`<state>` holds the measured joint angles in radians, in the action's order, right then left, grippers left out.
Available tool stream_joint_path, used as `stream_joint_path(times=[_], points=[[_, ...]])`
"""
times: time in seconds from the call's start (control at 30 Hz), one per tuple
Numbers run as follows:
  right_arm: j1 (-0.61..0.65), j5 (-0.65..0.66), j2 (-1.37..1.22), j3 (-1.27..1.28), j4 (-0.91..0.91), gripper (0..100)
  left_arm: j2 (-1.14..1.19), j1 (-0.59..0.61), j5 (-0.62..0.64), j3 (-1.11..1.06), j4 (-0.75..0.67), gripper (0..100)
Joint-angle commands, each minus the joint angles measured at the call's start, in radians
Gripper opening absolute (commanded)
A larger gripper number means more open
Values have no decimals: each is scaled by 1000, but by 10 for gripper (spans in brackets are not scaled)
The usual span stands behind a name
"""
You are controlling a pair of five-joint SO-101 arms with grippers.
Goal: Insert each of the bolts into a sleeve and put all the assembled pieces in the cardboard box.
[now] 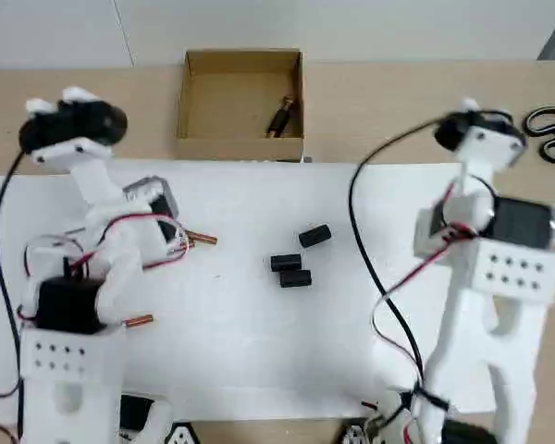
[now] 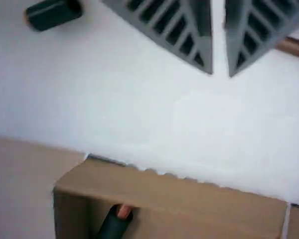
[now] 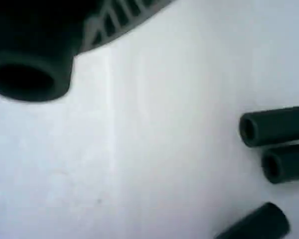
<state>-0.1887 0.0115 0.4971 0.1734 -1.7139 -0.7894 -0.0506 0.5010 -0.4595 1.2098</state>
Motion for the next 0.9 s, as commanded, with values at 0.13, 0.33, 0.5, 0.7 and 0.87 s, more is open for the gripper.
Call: stream_joint_path(times=[0.13,0.33,0.5,0.7,0.87], points=[[-154,-6,186,176,-1,3,190,81,351,59,-25,6],[-217,-6,315,342,19,4,338,140,617,56,-18,8],[-251,-5,455,439,82,4,379,138,644,53,-25,8],[-251,-5,542,460,91,4,381,137,715,15,-77,9],[-251,-8,549,460,91,3,381,126,715,-94,-166,85]])
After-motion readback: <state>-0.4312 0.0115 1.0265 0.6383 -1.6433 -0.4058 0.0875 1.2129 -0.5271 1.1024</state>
